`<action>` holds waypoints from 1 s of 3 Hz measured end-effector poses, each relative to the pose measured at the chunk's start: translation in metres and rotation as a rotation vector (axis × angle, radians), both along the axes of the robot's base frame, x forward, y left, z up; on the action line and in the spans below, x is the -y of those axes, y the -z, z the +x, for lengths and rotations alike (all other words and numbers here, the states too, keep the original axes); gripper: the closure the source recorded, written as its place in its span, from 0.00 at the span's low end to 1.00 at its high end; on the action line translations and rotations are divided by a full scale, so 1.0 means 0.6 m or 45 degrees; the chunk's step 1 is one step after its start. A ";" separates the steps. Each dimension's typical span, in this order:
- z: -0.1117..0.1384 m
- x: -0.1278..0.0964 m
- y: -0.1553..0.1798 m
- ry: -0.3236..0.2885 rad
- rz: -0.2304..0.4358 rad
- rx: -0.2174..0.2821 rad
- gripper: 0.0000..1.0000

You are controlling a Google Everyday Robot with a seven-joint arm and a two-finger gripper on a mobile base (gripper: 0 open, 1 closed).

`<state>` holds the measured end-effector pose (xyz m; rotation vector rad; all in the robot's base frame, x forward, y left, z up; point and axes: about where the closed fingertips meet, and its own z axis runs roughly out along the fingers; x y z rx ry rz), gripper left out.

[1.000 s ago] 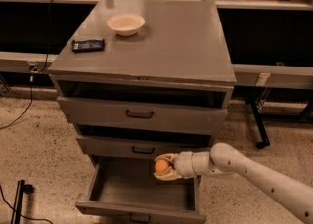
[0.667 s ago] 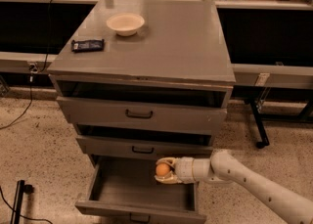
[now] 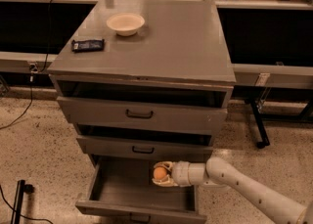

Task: Place orange into bottom drawer

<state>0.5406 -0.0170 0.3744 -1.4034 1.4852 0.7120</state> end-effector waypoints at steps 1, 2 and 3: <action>0.027 0.011 0.081 0.084 0.025 0.053 1.00; 0.046 0.026 0.152 0.098 0.045 0.078 1.00; 0.056 0.034 0.167 0.107 0.046 0.078 1.00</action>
Offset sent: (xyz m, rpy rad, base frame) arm 0.0431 -0.0333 -0.1405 0.0597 -0.0845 -0.0757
